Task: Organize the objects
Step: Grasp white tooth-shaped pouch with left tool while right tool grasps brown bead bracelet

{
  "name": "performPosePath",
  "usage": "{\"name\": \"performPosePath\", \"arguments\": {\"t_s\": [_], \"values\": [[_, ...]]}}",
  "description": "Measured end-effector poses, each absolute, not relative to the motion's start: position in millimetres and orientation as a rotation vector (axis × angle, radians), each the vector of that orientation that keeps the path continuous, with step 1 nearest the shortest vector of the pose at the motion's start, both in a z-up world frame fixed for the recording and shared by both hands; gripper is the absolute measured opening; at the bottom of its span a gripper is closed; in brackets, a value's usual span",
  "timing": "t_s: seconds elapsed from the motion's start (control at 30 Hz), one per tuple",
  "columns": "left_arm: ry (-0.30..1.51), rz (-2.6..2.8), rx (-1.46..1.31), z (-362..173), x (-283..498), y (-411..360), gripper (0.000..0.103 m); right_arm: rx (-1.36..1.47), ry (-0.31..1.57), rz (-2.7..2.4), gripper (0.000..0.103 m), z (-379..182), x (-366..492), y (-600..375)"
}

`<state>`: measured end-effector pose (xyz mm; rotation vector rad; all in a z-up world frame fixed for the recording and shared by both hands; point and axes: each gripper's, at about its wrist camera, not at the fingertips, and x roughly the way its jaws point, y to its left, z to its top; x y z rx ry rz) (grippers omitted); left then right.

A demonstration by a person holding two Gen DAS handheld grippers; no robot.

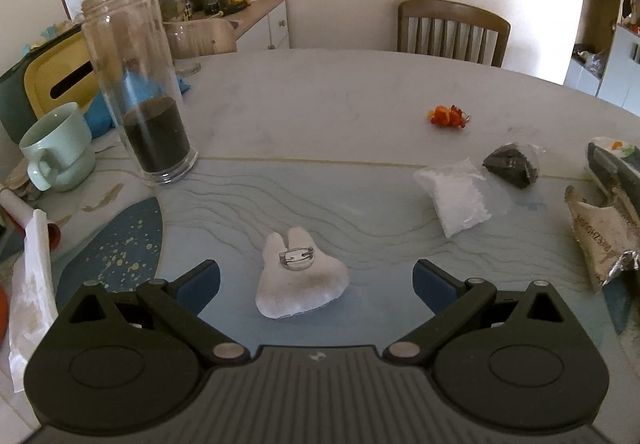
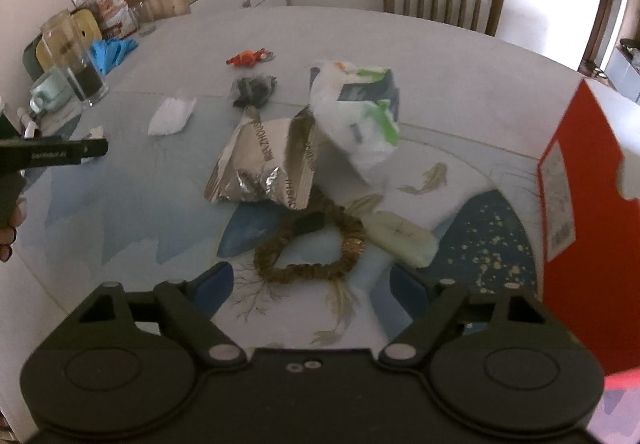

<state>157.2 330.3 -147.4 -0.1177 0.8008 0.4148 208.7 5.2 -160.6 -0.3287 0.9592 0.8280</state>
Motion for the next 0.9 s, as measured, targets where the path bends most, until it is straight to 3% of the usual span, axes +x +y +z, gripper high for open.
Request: {"name": "performPosePath", "arguments": {"t_s": [0.2, 0.37, 0.67, 0.87, 0.9], "values": [[0.812, 0.428, -0.15, -155.0, 162.2, 339.0, 0.103, -0.252, 1.006, 0.768, 0.075, -167.6, 226.4, 3.0], [0.834, 0.44, -0.181, -161.5, 167.6, 346.7, 0.103, -0.21, 1.053, 0.724, 0.058, -176.3, 240.6, 3.0], [0.845, 0.448, -0.218, -164.2, 169.2, 350.7, 0.101, -0.225, 1.05, 0.7, 0.05, -180.7, 240.2, 8.2], [0.832, 0.452, -0.208, -161.7, 168.0, 346.7, 0.082, -0.245, 1.037, 0.681, 0.034, -180.5, 238.3, 10.1], [0.83, 0.452, -0.205, -161.1, 167.9, 346.5, 0.075, -0.248, 1.036, 0.678, 0.033, -180.5, 238.0, 10.2]]}}
